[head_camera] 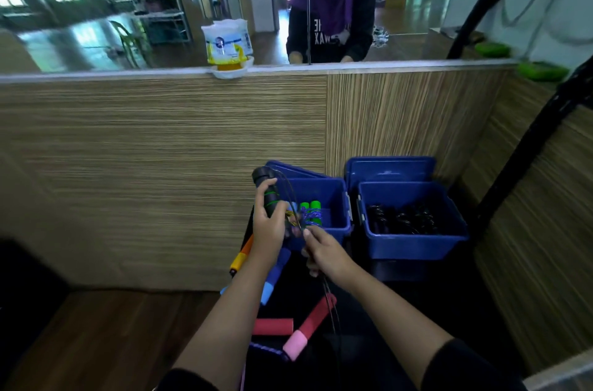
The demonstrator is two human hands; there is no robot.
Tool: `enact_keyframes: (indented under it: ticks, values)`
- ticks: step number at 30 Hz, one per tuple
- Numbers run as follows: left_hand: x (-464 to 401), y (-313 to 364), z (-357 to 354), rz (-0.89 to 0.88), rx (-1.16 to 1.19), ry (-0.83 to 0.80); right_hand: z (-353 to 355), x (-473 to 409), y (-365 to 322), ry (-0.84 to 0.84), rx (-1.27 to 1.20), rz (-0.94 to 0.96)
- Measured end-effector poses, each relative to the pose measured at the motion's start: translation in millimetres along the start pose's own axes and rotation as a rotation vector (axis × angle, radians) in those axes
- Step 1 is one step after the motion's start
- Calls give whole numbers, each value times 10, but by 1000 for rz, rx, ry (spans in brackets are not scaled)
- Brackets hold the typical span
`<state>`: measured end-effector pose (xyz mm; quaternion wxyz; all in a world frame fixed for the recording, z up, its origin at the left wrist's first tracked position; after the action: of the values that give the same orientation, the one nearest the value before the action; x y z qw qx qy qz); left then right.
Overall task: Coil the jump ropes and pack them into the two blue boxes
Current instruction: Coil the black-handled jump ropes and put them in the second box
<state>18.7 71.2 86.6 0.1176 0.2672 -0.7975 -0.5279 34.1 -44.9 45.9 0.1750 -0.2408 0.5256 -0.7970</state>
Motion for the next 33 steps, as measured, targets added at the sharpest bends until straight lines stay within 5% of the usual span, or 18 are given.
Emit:
enact_keyframes:
  ticks: [5,11,15,19,25,30,33]
  values:
    - [-8,-24,72,69,81,60,-153,144,-1,-117,242,77]
    - [-168,281,381,-139,-73,242,176,409,60,-135,657,150]
    - [-272,378,496,-203,-241,166,416,516,-236,-147,959,248]
    - [-337,552,458,-278,-342,101,655,564,-274,-327,884,87]
    - [-368,551,694,-334,-843,-13,965,547,-287,-124,941,164]
    - [-137,287,589,-341,-1228,-519,1033,621,-558,112,1181,479]
    - [123,117,409,-359,-1345,-836,1112,598,-713,166,1126,559]
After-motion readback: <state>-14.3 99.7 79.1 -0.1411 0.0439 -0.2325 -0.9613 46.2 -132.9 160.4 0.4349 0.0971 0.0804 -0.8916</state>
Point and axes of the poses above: each hand's wrist, its own x-axis away from the middle knuckle, its own z-axis out of the back of the hand, y = z × x, the point moved 3 cm from there along -x, towards the middle knuckle, and after that the axes turned 14 degrees about x, right-handed, at the moved point
